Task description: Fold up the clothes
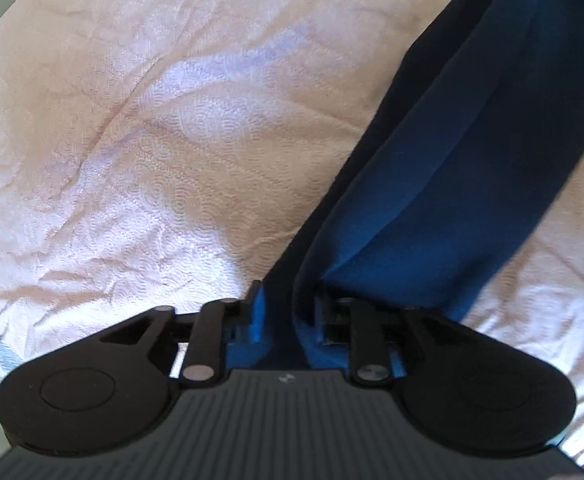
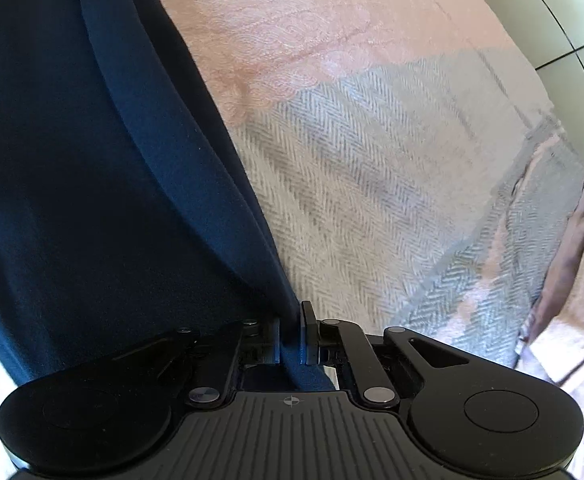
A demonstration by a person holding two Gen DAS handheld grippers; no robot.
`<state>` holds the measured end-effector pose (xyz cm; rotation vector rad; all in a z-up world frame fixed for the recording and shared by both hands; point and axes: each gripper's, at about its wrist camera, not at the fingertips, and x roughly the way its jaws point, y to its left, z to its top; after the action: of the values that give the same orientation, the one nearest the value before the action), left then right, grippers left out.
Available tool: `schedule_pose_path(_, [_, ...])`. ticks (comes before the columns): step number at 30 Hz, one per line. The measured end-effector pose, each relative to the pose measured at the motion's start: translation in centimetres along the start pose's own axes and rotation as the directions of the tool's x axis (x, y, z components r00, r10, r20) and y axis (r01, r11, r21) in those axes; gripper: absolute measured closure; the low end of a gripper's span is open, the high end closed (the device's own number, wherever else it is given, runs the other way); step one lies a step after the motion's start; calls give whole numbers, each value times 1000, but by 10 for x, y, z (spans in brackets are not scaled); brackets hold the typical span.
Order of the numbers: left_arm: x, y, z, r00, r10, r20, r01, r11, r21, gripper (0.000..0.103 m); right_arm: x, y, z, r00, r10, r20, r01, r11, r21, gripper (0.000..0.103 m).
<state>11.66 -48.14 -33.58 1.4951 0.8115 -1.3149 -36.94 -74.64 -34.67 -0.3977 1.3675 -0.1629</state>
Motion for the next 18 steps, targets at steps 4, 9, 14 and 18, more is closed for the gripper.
schedule_pose_path(4, [0,4,-6,1000,21,13,-20,997,-80,68,-2,-10,-1,1000,13,26,-17,991,136,90])
schedule_pose_path(9, [-17,18,-20,996,-60,72,76,966,-247,65,-31,-22,-2,999,-2,52,-19,919,395,64])
schedule_pose_path(14, [-41,33,-42,986,-69,150,116,935,-336,50,-78,18,21,989,-100,111,52,926,374,58])
schedule_pose_path(18, [-51,43,-66,981,-54,188,124,916,-383,50,-102,59,55,979,-68,192,-13,920,392,57])
